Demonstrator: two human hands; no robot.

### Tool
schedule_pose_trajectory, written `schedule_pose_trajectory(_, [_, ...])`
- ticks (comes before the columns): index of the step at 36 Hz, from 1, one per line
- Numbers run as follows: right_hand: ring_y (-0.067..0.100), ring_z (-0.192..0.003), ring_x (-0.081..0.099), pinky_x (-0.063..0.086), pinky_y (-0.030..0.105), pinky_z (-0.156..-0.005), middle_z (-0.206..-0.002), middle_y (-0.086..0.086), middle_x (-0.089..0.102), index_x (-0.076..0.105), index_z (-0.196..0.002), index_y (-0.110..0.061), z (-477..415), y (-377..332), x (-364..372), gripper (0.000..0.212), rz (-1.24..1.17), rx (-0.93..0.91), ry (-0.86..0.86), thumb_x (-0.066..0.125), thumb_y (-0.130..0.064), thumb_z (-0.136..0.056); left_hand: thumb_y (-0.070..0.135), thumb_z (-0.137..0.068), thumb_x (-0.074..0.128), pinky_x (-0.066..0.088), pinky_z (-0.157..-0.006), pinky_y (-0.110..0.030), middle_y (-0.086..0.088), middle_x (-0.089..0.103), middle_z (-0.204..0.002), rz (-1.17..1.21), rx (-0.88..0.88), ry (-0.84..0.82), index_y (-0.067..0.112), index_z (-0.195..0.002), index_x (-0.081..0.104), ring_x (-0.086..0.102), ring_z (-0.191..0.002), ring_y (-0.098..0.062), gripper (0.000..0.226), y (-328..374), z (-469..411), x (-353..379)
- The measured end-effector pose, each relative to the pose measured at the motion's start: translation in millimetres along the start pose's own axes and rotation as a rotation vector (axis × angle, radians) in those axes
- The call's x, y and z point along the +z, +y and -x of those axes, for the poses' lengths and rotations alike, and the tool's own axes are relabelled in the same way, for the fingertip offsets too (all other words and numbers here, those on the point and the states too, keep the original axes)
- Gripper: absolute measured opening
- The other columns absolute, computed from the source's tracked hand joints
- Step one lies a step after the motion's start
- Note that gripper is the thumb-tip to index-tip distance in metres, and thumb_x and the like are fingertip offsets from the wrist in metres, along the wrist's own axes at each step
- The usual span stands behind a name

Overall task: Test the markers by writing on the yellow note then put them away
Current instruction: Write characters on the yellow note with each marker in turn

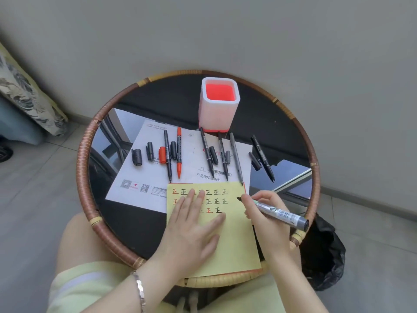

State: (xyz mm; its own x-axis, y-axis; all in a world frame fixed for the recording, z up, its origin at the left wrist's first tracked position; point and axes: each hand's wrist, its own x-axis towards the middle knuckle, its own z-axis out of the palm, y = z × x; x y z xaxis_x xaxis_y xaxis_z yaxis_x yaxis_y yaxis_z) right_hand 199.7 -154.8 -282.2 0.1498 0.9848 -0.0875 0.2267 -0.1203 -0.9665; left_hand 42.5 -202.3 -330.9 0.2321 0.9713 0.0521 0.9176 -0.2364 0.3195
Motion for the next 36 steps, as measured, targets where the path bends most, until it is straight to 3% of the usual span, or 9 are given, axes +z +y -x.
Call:
schedule_pose_trajectory(4, [0.001,-0.042,0.049,0.04,0.009,-0.047,-0.052,0.009,0.053,0.051,-0.064,0.0,-4,6,14,0.027,-0.007,0.006,0.102,0.067,-0.012,-0.081,0.045,-0.085,0.039,0.011,-0.111,-0.043,-0.023,0.042,-0.14,-0.009,0.013,0.007,0.036,-0.12,0.054,0.031,-0.134,-0.04,0.039,0,-1,1])
schedule_pose_trajectory(7, [0.007,-0.046,0.044,0.038,0.015,-0.051,-0.049,0.009,0.047,0.043,-0.056,-0.001,-6,16,24,0.033,0.046,-0.037,0.16,0.063,-0.006,-0.081,0.043,-0.085,0.04,0.019,-0.108,-0.047,-0.025,0.044,-0.138,-0.009,0.022,0.025,0.035,-0.119,0.056,0.035,-0.131,-0.043,0.038,0,-2,3])
schedule_pose_trajectory(12, [0.003,-0.045,0.044,0.035,0.01,-0.049,-0.047,-0.002,0.041,0.039,-0.052,-0.01,-4,24,29,0.037,0.09,-0.096,0.219,0.062,-0.001,-0.08,0.042,-0.086,0.041,0.021,-0.107,-0.048,-0.026,0.043,-0.138,-0.003,0.032,0.058,0.036,-0.12,0.053,0.036,-0.131,-0.044,0.037,-1,-2,5])
schedule_pose_trajectory(36, [-0.002,-0.045,0.046,0.035,0.007,-0.05,-0.045,-0.006,0.042,0.04,-0.049,-0.014,-5,30,31,0.039,0.144,-0.192,0.172,0.064,0.001,-0.077,0.042,-0.085,0.044,0.02,-0.108,-0.047,-0.026,0.044,-0.138,0.013,0.026,0.074,0.037,-0.119,0.052,0.036,-0.131,-0.043,0.036,-2,-3,8])
